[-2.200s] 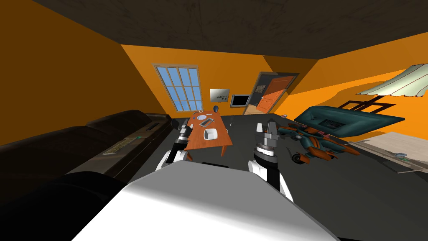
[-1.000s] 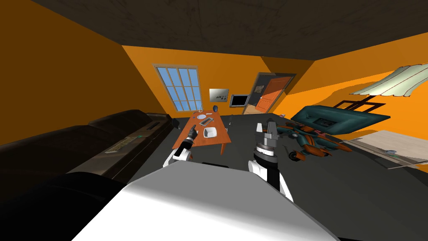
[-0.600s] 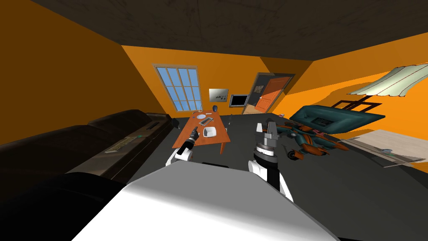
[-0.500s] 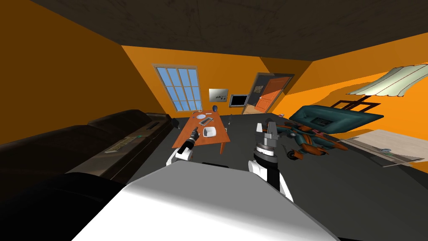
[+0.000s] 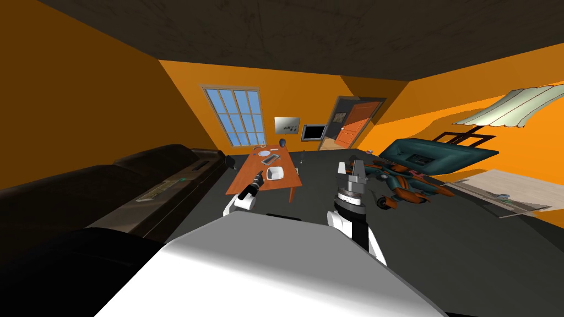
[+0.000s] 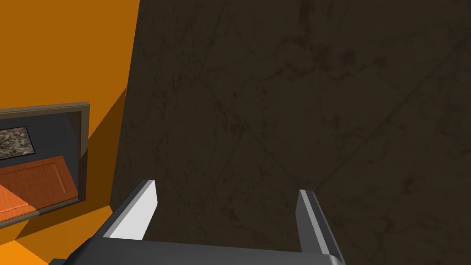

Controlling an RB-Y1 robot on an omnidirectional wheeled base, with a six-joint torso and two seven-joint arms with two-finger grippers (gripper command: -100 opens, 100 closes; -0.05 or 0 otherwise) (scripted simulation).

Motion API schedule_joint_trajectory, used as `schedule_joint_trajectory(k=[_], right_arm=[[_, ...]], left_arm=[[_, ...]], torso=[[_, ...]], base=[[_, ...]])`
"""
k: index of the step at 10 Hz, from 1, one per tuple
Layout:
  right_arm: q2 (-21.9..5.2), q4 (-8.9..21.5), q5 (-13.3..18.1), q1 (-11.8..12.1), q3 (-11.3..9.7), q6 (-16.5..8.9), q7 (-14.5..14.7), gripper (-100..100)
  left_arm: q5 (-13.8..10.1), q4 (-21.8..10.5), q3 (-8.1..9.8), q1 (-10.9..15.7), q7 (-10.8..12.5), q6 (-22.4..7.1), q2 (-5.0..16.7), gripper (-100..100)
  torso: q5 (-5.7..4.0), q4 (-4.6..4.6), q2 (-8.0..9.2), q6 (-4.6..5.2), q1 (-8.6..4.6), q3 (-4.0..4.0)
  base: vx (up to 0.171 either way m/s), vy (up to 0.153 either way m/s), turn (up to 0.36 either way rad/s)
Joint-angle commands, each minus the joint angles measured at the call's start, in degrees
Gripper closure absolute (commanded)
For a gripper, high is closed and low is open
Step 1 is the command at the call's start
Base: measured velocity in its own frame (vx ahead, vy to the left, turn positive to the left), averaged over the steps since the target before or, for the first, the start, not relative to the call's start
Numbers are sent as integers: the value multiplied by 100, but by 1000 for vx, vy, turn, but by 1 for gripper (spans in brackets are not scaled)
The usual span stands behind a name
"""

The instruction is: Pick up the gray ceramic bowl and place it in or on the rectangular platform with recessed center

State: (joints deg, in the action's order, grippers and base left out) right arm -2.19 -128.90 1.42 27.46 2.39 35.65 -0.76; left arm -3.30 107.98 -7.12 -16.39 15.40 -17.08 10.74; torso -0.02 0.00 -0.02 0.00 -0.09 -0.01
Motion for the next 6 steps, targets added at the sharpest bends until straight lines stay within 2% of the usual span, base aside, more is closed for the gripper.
schedule_joint_trajectory(k=[1,2,3,4,6], right_arm=[[0,0,0,0,0,0,0,0],[0,0,0,0,0,0,0,0],[0,0,0,0,0,0,0,0],[0,0,0,0,0,0,0,0],[0,0,0,0,0,0,0,0]], left_arm=[[-31,-27,-10,12,24,-170,13,-100],[-74,-141,-19,85,58,-389,6,-100],[-74,-141,-19,85,58,-416,6,-100],[-115,-254,-20,158,90,-647,-3,-100],[-155,-364,-11,231,120,-895,-11,-100]], torso=[[0,0,0,0,0,0],[0,0,-1,-1,1,0],[0,-1,-4,0,-1,-2],[-1,-1,-5,-1,0,-3],[-2,-3,-14,0,-6,-8]], base=[[6,-23,-7],[15,-28,-13],[16,-26,-7],[19,-29,-14],[41,-44,-17]])
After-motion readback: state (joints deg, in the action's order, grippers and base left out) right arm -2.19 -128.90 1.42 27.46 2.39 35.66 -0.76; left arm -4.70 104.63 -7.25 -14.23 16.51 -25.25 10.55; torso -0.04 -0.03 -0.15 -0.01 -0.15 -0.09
